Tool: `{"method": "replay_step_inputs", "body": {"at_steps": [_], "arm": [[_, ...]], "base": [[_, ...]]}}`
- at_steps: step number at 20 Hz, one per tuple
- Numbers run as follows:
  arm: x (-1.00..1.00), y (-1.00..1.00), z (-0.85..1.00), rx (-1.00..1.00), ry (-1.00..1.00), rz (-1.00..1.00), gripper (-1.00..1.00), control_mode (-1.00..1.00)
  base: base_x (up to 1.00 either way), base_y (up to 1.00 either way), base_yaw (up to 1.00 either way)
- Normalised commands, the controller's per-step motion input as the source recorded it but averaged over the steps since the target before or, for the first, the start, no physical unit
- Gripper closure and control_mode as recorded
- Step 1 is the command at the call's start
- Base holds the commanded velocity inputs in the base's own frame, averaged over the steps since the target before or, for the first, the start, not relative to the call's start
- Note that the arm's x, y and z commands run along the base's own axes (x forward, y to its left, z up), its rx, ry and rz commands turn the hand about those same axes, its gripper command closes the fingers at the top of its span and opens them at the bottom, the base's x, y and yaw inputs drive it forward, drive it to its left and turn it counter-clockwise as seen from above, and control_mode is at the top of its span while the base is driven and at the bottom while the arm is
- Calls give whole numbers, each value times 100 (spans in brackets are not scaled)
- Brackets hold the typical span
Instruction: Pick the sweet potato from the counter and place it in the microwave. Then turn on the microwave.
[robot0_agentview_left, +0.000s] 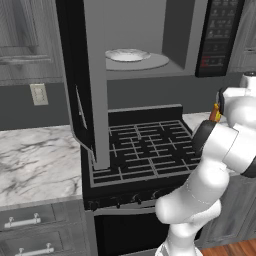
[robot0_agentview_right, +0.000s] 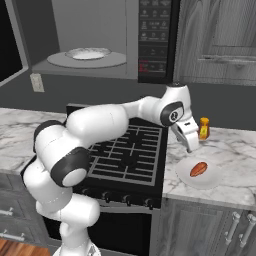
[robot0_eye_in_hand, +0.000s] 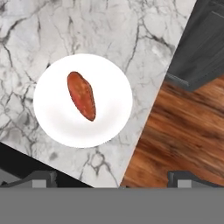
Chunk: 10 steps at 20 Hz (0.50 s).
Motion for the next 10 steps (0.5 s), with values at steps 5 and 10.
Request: {"method": "replay_step_inputs", "body": {"at_steps": [5, 10], "arm": [[13, -8, -10, 0, 0, 0, -100, -100], [13, -7, -11, 0, 0, 1, -100, -100]], "base": [[0, 0, 0], [0, 0, 0]]}}
